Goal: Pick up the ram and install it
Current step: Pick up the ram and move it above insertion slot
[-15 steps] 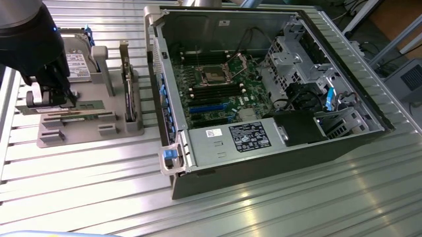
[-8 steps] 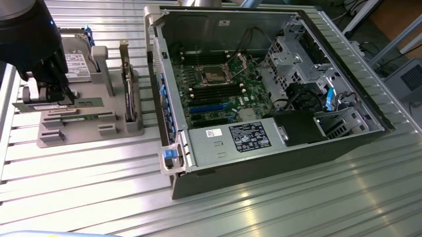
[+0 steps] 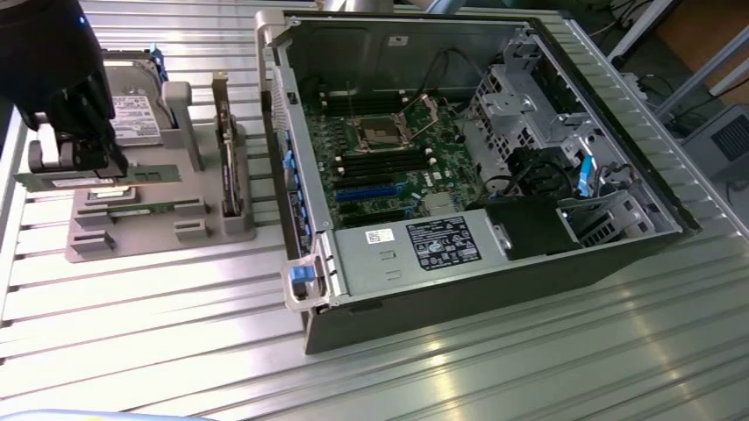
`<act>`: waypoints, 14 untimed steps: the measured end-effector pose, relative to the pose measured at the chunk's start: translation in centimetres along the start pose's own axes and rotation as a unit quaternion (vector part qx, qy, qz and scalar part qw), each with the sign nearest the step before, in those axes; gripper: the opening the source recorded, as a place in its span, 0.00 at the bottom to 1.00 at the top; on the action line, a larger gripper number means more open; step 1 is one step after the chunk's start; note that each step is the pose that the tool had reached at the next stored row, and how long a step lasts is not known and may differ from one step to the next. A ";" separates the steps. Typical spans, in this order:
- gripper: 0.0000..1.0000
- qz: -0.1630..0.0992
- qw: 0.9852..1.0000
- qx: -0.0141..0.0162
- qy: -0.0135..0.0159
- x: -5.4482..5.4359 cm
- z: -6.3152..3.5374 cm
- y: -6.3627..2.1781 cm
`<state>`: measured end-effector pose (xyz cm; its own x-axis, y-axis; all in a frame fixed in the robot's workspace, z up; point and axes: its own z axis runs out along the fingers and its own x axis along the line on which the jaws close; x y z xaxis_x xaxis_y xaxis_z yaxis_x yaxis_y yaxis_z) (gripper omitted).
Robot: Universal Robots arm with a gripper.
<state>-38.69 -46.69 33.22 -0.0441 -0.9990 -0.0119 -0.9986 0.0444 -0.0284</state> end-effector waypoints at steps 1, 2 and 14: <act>0.12 0.000 1.000 0.000 0.000 0.0 -0.18 0.00; 0.12 0.000 1.000 0.000 0.000 0.0 -0.32 -0.01; 0.12 0.000 1.000 0.000 0.000 0.0 -2.13 -0.06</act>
<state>-38.69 -46.69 35.35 -0.0441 -0.9990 -0.0119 -0.9986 0.0444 -0.0283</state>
